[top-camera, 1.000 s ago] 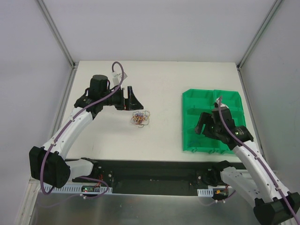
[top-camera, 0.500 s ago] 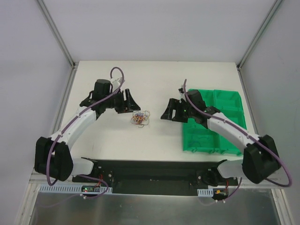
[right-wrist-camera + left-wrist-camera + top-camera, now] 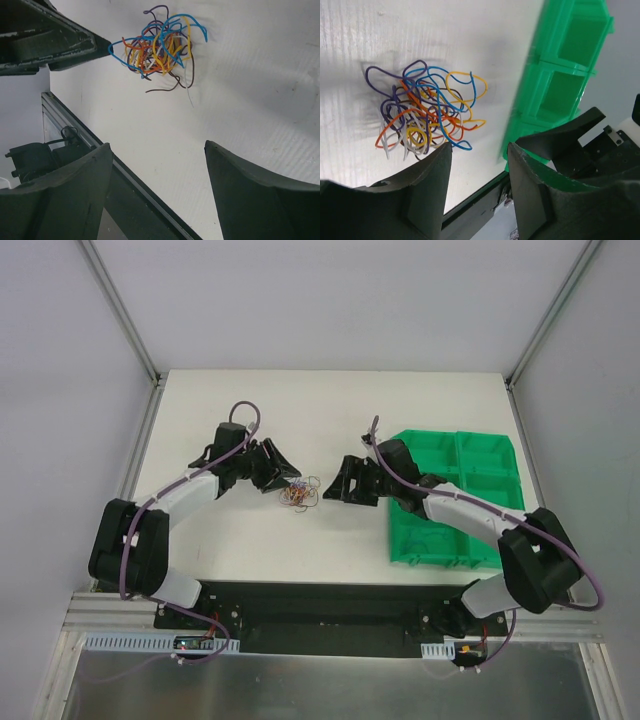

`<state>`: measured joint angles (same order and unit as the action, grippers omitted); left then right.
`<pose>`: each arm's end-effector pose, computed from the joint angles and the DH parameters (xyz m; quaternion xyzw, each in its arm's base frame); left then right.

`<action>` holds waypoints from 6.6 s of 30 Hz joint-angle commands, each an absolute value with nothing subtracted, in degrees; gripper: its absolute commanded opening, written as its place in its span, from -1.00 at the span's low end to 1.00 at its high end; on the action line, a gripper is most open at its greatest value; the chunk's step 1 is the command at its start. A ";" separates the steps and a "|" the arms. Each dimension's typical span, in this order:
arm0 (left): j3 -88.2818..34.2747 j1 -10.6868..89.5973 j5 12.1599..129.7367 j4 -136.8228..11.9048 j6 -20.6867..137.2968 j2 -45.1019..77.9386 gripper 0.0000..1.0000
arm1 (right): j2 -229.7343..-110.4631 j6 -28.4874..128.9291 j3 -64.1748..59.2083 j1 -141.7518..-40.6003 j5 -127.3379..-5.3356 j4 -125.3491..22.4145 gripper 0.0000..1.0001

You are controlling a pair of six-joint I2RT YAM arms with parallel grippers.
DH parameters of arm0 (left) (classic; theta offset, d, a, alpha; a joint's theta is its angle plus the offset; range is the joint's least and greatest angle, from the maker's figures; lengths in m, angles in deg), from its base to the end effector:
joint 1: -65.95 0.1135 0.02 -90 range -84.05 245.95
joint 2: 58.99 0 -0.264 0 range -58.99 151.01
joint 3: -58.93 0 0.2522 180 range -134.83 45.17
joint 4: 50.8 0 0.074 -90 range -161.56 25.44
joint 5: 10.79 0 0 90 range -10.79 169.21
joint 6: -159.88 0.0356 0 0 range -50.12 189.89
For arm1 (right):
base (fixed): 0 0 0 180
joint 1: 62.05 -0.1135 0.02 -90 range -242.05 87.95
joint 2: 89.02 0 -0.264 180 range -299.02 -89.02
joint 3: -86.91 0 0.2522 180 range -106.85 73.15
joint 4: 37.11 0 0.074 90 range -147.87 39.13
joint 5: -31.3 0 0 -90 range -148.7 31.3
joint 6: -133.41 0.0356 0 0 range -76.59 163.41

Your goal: Untangle the cables

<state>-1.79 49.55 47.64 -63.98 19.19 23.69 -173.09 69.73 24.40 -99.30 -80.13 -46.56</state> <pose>0.2879 -0.1042 0.2210 -0.1320 0.8531 -0.4462 0.2360 0.2461 0.2035 0.2282 -0.1726 0.8426 0.3924 0.3260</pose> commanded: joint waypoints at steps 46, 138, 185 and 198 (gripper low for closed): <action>6.76 45.83 35.45 -44.44 18.03 7.29 -1.00 | -187.27 72.13 14.53 -104.67 -76.89 -32.96 0.84; -14.69 43.72 22.26 -61.75 31.65 10.36 -1.00 | -168.56 27.58 9.78 -124.36 -37.26 -34.27 0.46; -15.74 48.20 31.66 -72.56 44.13 6.75 0.68 | -129.53 56.13 33.24 -100.11 -20.20 -78.03 -0.99; -15.74 48.20 30.61 -72.56 43.78 8.43 0.66 | -133.22 86.27 42.12 -98.26 -13.78 -92.87 -0.99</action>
<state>-14.43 47.69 31.75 -73.45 42.95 8.63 -131.87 73.49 41.29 -98.95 -17.79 -84.98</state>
